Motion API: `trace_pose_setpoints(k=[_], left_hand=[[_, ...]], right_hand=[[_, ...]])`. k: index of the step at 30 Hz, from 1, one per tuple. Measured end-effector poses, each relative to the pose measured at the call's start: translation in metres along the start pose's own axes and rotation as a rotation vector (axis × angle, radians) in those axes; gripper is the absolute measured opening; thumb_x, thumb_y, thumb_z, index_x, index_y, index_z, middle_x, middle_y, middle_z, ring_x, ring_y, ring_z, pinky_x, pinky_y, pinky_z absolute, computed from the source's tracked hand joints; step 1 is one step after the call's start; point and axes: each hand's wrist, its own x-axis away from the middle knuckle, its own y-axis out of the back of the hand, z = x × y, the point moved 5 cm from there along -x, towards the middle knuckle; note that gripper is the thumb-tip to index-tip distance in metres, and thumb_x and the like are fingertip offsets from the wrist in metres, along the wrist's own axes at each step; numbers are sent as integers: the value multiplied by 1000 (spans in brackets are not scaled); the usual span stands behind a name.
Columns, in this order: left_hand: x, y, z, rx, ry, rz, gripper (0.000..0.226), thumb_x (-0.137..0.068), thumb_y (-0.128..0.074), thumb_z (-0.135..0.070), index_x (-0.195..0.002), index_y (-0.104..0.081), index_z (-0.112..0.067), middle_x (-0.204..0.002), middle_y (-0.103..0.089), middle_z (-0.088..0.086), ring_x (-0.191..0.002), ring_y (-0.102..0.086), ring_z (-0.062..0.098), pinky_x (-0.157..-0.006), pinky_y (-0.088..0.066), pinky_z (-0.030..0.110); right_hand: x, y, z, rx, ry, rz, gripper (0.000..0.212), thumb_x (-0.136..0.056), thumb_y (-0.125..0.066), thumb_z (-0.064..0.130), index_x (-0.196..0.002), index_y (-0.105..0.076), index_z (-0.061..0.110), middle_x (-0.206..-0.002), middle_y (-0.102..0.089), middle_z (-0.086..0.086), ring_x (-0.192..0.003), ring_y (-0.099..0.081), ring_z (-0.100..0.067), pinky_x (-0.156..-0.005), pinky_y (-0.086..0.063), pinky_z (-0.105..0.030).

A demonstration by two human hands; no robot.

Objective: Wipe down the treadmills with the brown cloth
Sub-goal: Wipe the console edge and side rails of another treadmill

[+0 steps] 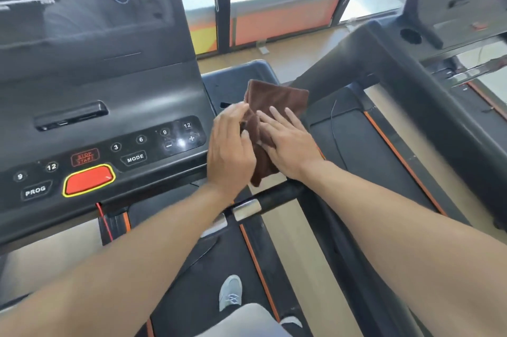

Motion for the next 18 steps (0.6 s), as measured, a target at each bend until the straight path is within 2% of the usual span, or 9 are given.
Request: trace_pose_setpoints(k=[4,7,10,14,16,18], left_hand=[[-22,-6,9,-53,-101,62,48,-101,-52,0,-148,-42,-1,-154,-44,14,-149,-35,25,-121,-29,53],[-19,-11,10,-67,-66,-11,50,-100,-52,-1,-149,-40,3,-158,-40,17,-154,-27,28,-123,-23,57],[-19,-12,13,-28,31,-33,53,-100,-50,-8,-150,-37,1,-161,-36,15,-155,-23,28,-125,-19,56],[-21,-13,12,-43,63,-18,63,-104,-42,-39,-154,-32,-2,-163,-33,15,-156,-21,26,-127,-17,46],[-24,-13,15,-26,195,-62,68,-103,-39,-47,-157,-28,-7,-165,-30,12,-156,-20,24,-127,-20,40],[-26,-14,17,-17,298,-136,67,-103,-37,-46,-159,-27,-10,-165,-30,9,-155,-22,21,-125,-24,40]], right_hand=[[-35,1,15,-42,43,156,59,-109,-28,38,-165,-14,26,-173,-7,7,-160,5,-16,-129,5,-41],[-56,-2,14,-7,77,195,60,-109,-21,40,-166,-4,28,-173,2,9,-159,12,-14,-129,6,-43],[-76,-4,13,32,118,213,61,-109,-20,47,-166,-1,31,-173,4,10,-159,14,-15,-129,7,-43],[-112,-2,20,44,83,237,59,-110,-17,47,-166,-11,28,-173,3,10,-159,12,-17,-128,7,-45],[-131,-1,20,50,32,220,59,-110,-17,47,-166,-12,27,-174,1,11,-159,11,-17,-128,6,-47],[-147,0,19,25,-25,204,60,-110,-19,49,-166,-13,27,-174,-3,11,-160,8,-17,-128,6,-47]])
